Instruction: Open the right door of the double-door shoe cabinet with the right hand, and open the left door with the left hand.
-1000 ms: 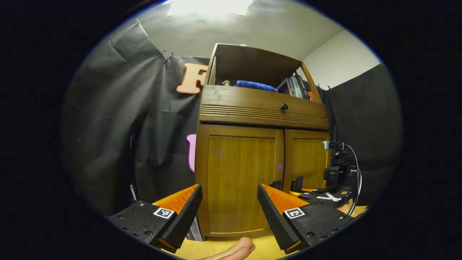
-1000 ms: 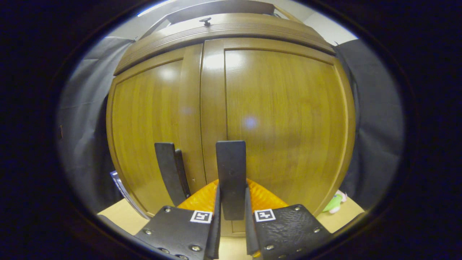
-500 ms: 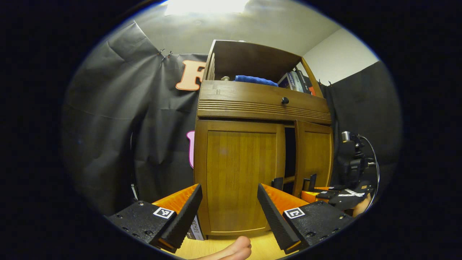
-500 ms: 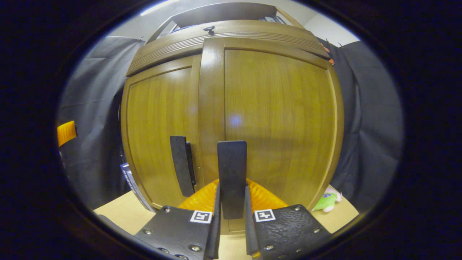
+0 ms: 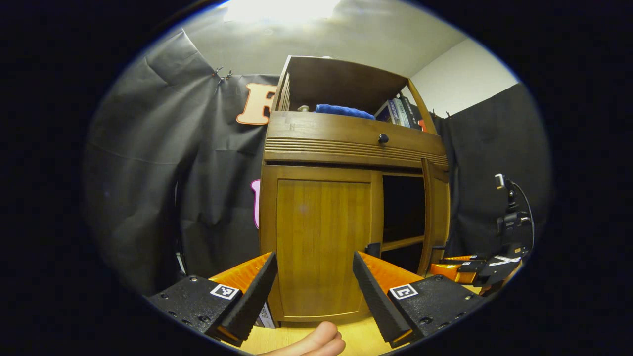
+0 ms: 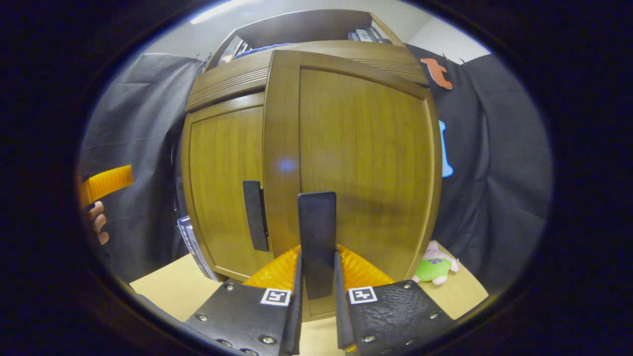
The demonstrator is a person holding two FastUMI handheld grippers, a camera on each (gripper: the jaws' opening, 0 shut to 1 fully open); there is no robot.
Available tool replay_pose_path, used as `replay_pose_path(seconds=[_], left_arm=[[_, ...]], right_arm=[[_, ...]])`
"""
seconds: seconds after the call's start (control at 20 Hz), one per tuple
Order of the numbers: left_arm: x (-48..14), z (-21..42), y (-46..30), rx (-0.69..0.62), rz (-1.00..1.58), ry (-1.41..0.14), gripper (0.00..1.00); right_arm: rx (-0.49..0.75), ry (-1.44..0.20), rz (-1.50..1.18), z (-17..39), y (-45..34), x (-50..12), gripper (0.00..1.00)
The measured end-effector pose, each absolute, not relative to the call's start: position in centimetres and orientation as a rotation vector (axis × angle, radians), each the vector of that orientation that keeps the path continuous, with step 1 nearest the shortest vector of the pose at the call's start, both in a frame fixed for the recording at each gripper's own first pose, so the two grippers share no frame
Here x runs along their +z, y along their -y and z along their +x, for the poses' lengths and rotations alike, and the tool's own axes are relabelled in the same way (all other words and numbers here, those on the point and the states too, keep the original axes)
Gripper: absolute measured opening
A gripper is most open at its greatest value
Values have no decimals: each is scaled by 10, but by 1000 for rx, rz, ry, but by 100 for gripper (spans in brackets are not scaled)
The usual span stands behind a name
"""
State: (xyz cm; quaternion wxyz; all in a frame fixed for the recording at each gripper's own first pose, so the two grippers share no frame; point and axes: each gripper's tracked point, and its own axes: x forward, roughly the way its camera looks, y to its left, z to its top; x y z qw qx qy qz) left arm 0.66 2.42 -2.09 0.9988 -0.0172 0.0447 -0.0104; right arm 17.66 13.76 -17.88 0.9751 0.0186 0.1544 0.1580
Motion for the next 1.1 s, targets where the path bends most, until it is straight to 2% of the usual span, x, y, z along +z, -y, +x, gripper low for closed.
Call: replay_pose_path(seconds=[0.2, 0.3, 0.35, 0.4, 0.45, 0.5, 0.6, 1.0, 1.1], left_arm=[[-21, 7, -27, -10, -29, -94, 91], [-20, 8, -27, -8, -27, -91, 91], [-18, 8, -26, -10, -27, -88, 91], [-17, 5, -24, -15, -27, -84, 91], [-15, 4, -22, -21, -26, -80, 95], [-15, 4, -20, -27, -22, -76, 91], [-14, 1, -17, -33, -11, -70, 95], [-16, 0, 1, -65, 28, -73, 91], [-17, 1, 3, -67, 32, -78, 91]], right_arm=[[308, -295, 50, 176, -135, -176, 28], [300, -292, 56, 176, -133, -175, 24], [294, -292, 53, 175, -133, -176, 28], [285, -287, 45, 176, -130, -175, 28], [275, -283, 37, 175, -126, -175, 32], [260, -276, 26, 176, -122, -173, 28], [223, -269, 14, 176, -114, -172, 28], [27, -140, -146, 198, -62, -156, 28], [2, -141, -125, 177, -46, -151, 6]])
